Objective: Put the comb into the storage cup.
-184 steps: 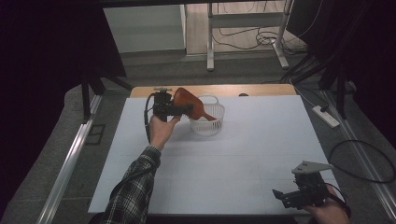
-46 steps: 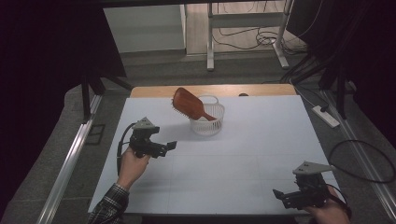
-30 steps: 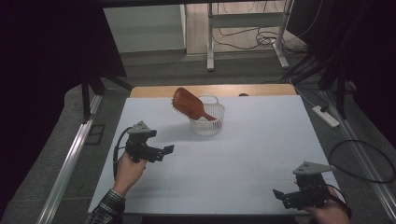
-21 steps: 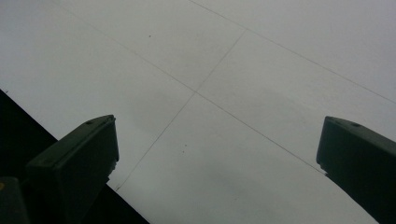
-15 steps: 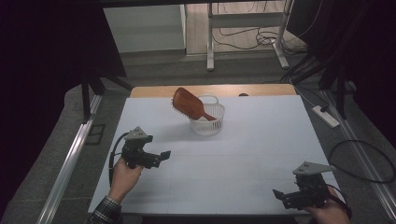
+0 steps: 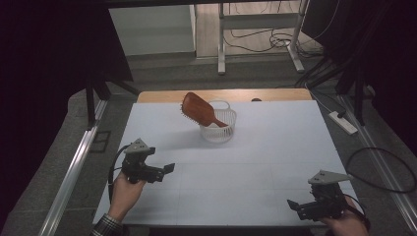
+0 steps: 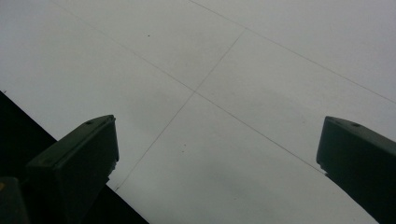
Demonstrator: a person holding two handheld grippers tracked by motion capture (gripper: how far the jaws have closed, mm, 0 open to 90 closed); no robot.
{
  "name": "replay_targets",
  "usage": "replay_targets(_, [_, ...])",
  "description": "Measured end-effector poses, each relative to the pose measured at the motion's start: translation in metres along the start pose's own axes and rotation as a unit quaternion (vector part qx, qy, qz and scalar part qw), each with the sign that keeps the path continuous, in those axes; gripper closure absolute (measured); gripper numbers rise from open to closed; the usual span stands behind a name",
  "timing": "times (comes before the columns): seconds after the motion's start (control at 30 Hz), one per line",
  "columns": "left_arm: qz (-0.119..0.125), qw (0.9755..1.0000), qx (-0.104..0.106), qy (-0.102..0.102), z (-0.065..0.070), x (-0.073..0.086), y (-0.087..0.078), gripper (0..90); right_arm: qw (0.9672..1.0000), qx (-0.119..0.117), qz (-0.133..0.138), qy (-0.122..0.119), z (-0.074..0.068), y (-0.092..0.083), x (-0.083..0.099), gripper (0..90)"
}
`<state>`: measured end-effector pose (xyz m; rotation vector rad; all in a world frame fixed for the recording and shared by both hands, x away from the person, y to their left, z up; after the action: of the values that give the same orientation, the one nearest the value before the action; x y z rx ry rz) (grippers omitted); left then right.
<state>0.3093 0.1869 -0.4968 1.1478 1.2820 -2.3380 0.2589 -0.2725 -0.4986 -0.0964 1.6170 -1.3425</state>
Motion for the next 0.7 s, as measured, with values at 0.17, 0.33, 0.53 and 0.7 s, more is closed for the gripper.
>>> replay_targets(0.17, [0.001, 1.0, -0.002, -0.003, 0.0, 0.005, -0.005, 0.1, 1.0, 0.0, -0.001, 0.001, 0.0, 0.0, 0.0, 0.0])
replay_targets(0.33, [0.004, 1.0, -0.005, -0.007, 0.0, 0.01, -0.012, 0.0, 1.0, 0.0, -0.001, 0.001, 0.0, 0.0, 0.0, 0.0])
replay_targets(0.53, [0.01, 0.9998, -0.009, -0.013, -0.001, 0.017, -0.02, 0.0, 1.0, 0.001, -0.001, 0.001, 0.0, 0.0, 0.0, 0.0])
replay_targets(0.7, [0.012, 0.9997, -0.014, -0.017, -0.002, 0.022, -0.027, 0.0, 1.0, 0.001, -0.001, 0.001, 0.0, 0.0, 0.0, 0.0])
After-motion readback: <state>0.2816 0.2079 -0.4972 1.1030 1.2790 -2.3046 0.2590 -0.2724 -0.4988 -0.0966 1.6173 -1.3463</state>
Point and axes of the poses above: each handheld gripper's, and its own axes: y roughly forward along the jaws, x roughly out of its underside, z roughly to its right, the point moved 6 cm from there along y, roughly forward along the jaws, and after that the axes turned 9 degrees about -y, right-handed, at the moved point
